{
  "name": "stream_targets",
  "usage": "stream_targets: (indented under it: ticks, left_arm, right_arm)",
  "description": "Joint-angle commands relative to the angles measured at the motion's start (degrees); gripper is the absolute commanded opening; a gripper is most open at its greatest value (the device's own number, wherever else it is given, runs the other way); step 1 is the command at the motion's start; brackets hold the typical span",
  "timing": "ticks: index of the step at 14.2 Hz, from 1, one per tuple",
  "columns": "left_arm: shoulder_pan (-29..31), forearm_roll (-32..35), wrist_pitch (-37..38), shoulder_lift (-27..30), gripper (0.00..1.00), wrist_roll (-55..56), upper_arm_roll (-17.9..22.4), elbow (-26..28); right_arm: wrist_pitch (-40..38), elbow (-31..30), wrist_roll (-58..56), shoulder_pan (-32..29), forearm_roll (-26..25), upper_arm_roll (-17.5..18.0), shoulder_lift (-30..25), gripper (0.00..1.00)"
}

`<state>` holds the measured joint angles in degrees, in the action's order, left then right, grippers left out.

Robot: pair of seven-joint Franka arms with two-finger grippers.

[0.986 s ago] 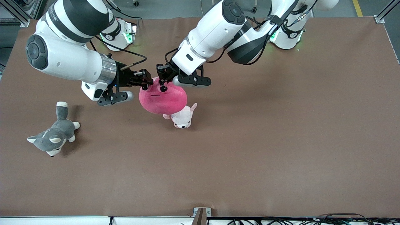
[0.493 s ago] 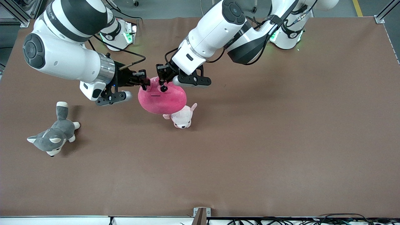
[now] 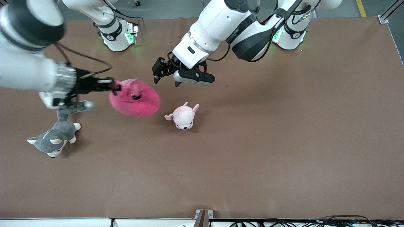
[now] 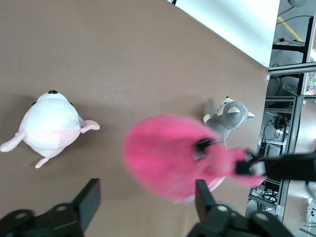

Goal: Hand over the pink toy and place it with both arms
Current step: 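Open the left gripper and carry the pig away with the right gripper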

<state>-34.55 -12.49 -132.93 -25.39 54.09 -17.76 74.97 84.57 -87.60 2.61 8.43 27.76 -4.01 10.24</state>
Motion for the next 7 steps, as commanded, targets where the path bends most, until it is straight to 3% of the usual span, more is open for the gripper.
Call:
stream_targets:
  ticks: [1, 3, 7]
  left_arm:
    - [1.9, 1.0, 6.8, 4.6, 1.00, -1.1, 0.4, 0.2]
    - [4.4, 1.0, 15.5, 9.0, 1.00, -1.4, 0.4, 0.2]
    - [12.0, 1.1, 28.8, 17.0, 1.00, -8.9, 0.6, 0.3]
  right_arm:
    - [-1.0, -0.9, -16.0, -8.3, 0.3, 0.8, 0.6, 0.00]
    - [-1.6, -1.9, -27.8, -11.9, 0.3, 0.8, 4.5, 0.00]
    - [0.8, -1.0, -30.4, -15.0, 1.3, 0.9, 13.5, 0.00]
